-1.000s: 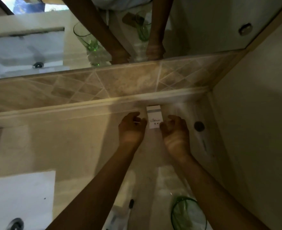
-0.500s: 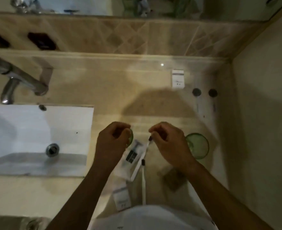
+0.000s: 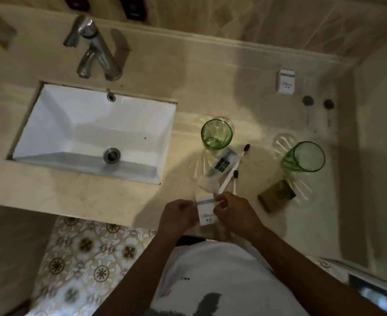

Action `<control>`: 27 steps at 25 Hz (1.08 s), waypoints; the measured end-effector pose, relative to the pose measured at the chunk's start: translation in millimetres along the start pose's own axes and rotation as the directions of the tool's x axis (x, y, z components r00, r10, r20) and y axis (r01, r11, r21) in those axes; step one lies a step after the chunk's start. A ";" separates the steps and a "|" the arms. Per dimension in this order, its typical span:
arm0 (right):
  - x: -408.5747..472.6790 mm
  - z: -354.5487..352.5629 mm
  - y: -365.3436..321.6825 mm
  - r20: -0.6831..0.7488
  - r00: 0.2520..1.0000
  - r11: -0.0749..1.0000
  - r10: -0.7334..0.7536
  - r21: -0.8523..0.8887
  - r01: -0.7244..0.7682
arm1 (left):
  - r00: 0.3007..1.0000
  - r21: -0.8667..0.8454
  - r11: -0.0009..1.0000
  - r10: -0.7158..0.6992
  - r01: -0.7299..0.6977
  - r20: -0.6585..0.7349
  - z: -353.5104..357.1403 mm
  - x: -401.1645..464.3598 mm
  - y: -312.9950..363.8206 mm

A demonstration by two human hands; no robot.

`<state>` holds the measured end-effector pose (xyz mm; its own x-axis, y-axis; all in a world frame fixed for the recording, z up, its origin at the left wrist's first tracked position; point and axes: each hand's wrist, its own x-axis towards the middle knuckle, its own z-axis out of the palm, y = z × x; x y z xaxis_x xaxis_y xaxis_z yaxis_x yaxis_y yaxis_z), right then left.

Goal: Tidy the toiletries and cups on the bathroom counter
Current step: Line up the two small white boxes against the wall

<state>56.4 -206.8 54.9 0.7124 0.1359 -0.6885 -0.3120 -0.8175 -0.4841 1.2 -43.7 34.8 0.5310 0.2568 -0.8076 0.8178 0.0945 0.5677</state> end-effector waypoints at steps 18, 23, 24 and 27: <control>-15.8 -36.9 -21.6 -0.287 0.955 0.750 -0.071 0.616 0.241 | 0.933 -0.205 0.954 0.264 -0.217 0.244 -0.7 -30.1 65.4; -9.6 -90.3 -19.2 -0.348 0.937 0.679 -0.039 0.679 0.281 | 0.892 -0.273 0.926 0.338 -0.259 0.301 35.7 -25.7 113.5; -6.1 -103.2 -17.5 -0.354 0.934 0.672 -0.039 0.683 0.287 | 0.887 -0.262 0.925 0.350 -0.276 0.301 44.4 -22.8 126.1; 12.4 -141.9 -14.7 -0.347 0.936 0.704 -0.064 0.648 0.289 | 0.889 -0.172 0.930 0.363 -0.326 0.279 72.8 -6.5 169.7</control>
<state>158.9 -272.5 130.1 0.9047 -0.0144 -0.4258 -0.4216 -0.1736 -0.8900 152.7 -99.4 124.7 0.8309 -0.0058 -0.5565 0.5492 0.1697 0.8183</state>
